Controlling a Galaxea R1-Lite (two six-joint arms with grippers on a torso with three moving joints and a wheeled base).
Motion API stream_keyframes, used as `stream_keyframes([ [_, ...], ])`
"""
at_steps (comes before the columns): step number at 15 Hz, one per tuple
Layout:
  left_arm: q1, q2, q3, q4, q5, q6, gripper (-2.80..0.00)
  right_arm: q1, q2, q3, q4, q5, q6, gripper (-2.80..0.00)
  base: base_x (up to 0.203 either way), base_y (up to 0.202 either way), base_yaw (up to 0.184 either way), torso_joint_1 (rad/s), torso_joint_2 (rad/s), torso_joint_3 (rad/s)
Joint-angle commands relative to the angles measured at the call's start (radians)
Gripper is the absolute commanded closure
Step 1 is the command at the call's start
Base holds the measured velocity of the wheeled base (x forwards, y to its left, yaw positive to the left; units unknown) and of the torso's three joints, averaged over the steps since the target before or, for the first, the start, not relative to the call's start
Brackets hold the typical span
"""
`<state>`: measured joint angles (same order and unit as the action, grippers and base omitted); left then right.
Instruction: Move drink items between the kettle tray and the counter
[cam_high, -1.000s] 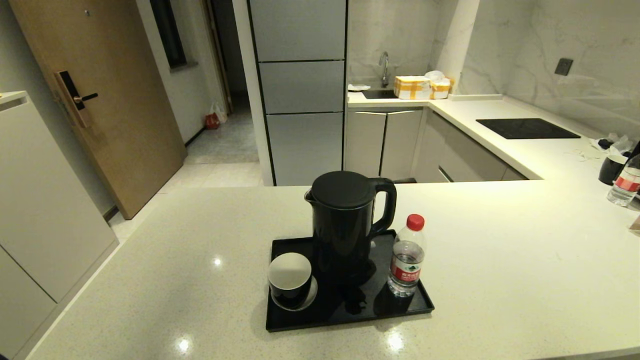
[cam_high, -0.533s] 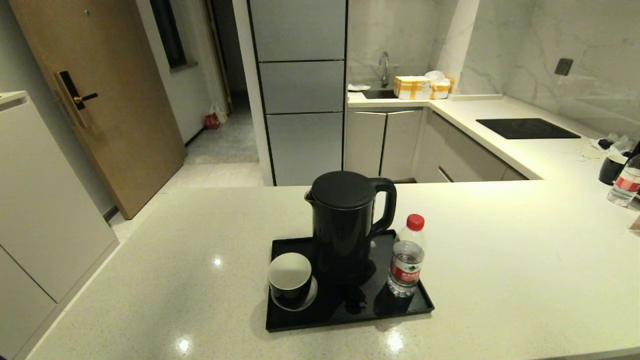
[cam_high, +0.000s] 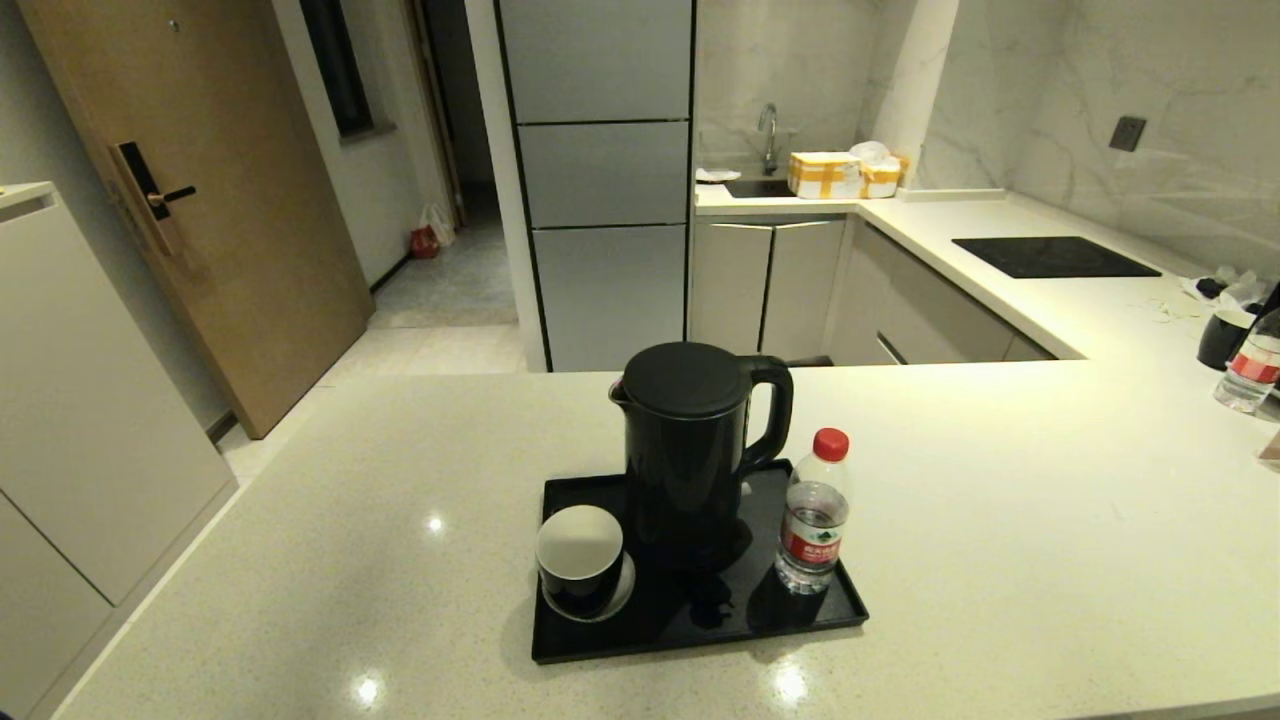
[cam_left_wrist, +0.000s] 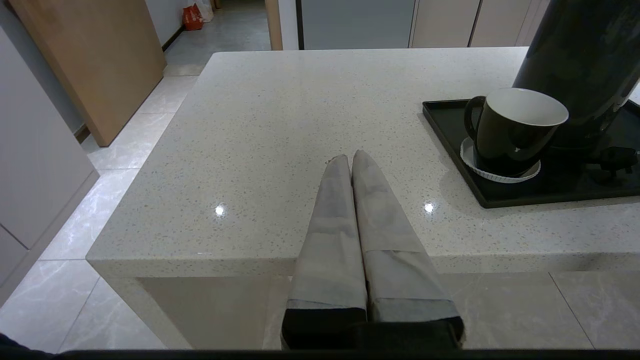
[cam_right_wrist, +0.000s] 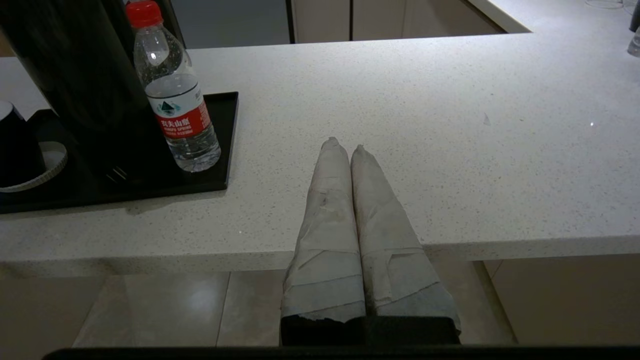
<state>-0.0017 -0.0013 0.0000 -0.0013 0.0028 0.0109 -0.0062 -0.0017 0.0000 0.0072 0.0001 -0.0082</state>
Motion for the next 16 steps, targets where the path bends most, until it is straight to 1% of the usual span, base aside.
stream_keyframes([
  [1, 0.0, 0.001, 0.0, 0.0, 0.0, 0.0, 0.0, 0.0, 0.002, 0.0, 0.0, -0.002, 0.008, 0.0, 0.0, 0.0, 0.0, 0.0, 0.0, 0.0],
  [16, 0.0, 0.001, 0.0, 0.0, 0.0, 0.0, 0.0, 0.0, 0.002, 0.002, -0.002, 0.0, 0.008, 0.0, 0.0, 0.0, 0.0, 0.0, 0.0, 0.0],
])
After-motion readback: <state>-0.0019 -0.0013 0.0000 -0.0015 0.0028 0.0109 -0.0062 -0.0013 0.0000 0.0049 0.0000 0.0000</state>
